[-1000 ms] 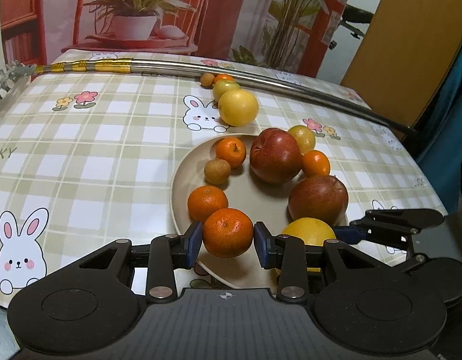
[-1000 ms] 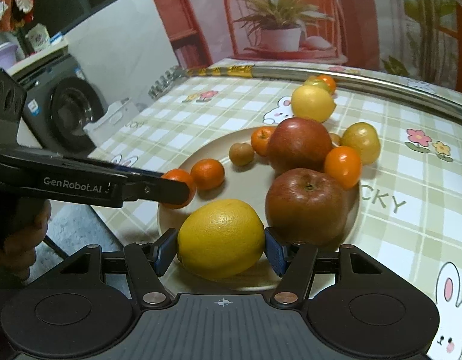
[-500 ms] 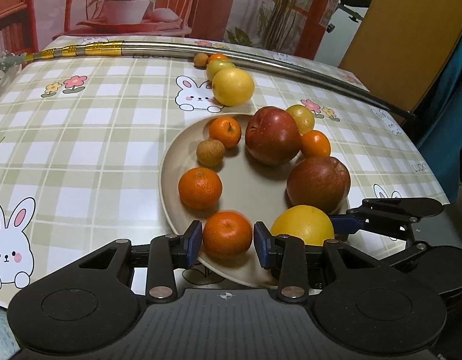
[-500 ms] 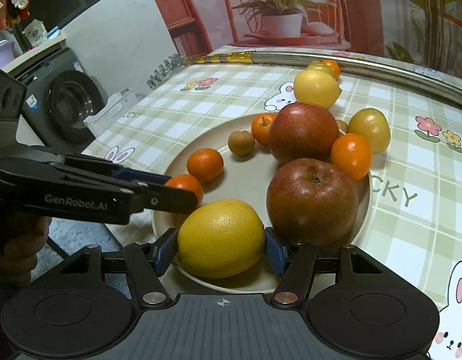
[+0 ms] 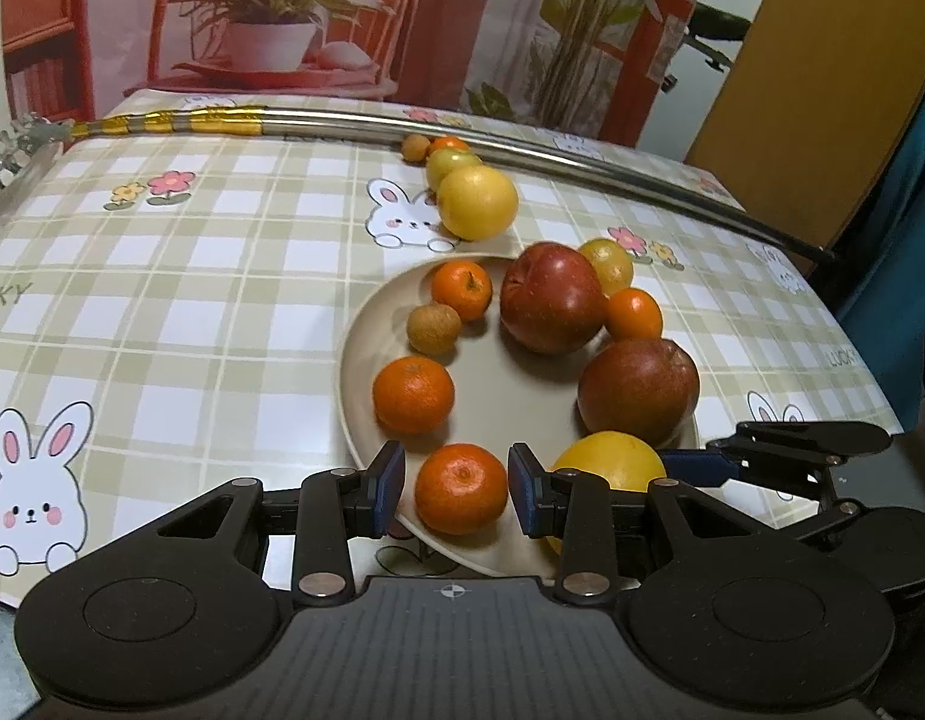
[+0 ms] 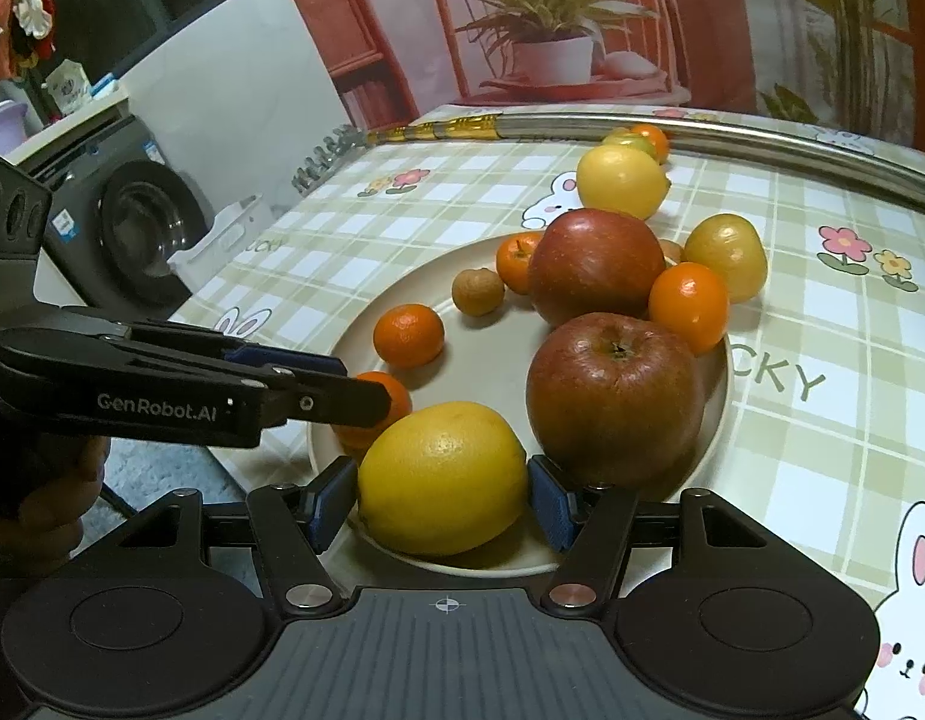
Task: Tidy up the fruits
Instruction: 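Lower the grapefruit onto the plate with the right gripper while the left lowers the tangerine, then open both grippers and withdraw them from the plate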
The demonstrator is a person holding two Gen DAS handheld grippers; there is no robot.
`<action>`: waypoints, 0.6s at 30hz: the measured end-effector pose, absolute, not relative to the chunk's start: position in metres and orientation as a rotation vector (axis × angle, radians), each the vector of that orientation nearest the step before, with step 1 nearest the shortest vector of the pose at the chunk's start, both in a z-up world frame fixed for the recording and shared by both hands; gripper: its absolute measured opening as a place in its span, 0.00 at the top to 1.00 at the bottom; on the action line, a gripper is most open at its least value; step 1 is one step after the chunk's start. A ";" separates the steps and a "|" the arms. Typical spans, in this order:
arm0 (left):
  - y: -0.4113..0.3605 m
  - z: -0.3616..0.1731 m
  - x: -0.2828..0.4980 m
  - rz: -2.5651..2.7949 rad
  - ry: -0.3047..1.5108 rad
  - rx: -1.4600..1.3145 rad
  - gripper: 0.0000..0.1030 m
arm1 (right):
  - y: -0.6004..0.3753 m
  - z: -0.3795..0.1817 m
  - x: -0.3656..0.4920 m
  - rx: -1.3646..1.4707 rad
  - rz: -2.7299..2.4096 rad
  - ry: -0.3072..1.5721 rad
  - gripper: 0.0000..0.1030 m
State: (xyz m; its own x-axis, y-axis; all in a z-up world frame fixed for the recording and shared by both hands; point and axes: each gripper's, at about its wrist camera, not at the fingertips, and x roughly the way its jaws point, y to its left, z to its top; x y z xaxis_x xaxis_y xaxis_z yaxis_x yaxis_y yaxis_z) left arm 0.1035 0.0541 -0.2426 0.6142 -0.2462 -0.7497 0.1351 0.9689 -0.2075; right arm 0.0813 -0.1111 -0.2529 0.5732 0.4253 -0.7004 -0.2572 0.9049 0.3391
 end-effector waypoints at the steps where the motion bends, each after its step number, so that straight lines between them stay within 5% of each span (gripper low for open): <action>1: 0.055 -0.242 0.103 -0.217 0.879 -0.137 0.61 | -0.111 -0.253 0.081 0.209 0.403 0.873 0.43; 18: 0.066 -0.228 0.090 -0.186 0.819 -0.158 0.61 | -0.108 -0.237 0.071 0.159 0.391 0.795 0.47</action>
